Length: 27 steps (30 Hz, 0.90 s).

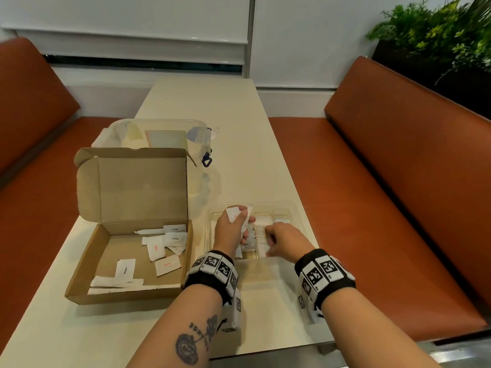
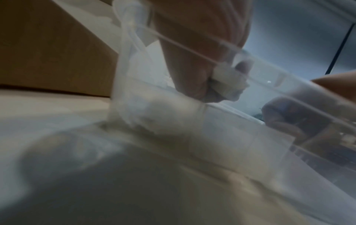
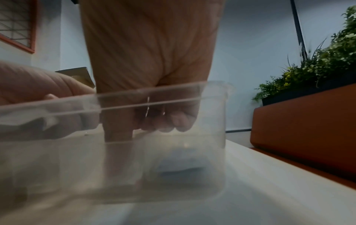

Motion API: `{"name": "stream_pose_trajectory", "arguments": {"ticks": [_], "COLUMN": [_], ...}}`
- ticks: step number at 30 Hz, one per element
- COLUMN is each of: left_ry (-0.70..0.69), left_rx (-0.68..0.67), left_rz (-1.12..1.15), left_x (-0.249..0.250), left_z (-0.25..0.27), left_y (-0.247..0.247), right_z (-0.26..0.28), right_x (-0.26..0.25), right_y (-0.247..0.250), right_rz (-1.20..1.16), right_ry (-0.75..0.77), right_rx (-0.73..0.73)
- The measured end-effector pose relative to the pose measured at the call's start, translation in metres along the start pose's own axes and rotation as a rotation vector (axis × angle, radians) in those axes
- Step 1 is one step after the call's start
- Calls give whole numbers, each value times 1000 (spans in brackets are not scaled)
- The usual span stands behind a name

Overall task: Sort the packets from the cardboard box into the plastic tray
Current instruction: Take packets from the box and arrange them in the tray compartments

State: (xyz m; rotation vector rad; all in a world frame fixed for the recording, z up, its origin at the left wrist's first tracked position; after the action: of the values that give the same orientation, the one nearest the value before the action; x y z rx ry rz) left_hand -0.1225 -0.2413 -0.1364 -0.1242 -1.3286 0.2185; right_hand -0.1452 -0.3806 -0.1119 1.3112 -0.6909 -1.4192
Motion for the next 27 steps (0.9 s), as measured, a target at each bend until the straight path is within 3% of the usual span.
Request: {"name": "stream_pose_trajectory", "arguments": {"ticks": [6, 16, 22, 27], "left_ry": [57, 44, -7, -68], "left_rx": [-30, -43, -109, -200], "left_rz": [66, 46, 2, -61], "left_x": [-1, 2, 7, 21], "left_z": [0, 3, 5, 9], "left_y": [-2, -2, -4, -6], "right_z": [-3, -1, -4, -14], "right_x": [-2, -3, -13, -23], "right_y": [-3, -2, 18, 31], "right_rz": [106, 60, -431, -743], "right_ry": [-22, -54, -113, -152], "right_rx": [28, 51, 312, 380]}}
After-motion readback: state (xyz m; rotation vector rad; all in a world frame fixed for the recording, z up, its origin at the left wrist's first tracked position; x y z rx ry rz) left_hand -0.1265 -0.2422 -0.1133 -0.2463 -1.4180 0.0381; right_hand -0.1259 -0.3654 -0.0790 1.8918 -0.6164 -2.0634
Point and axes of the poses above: each hand's wrist, its own z-axis away from the middle knuckle, its own y-axis out of the back of the hand, x = y × z, the point moved 3 cm from there along -z, towards the middle knuckle
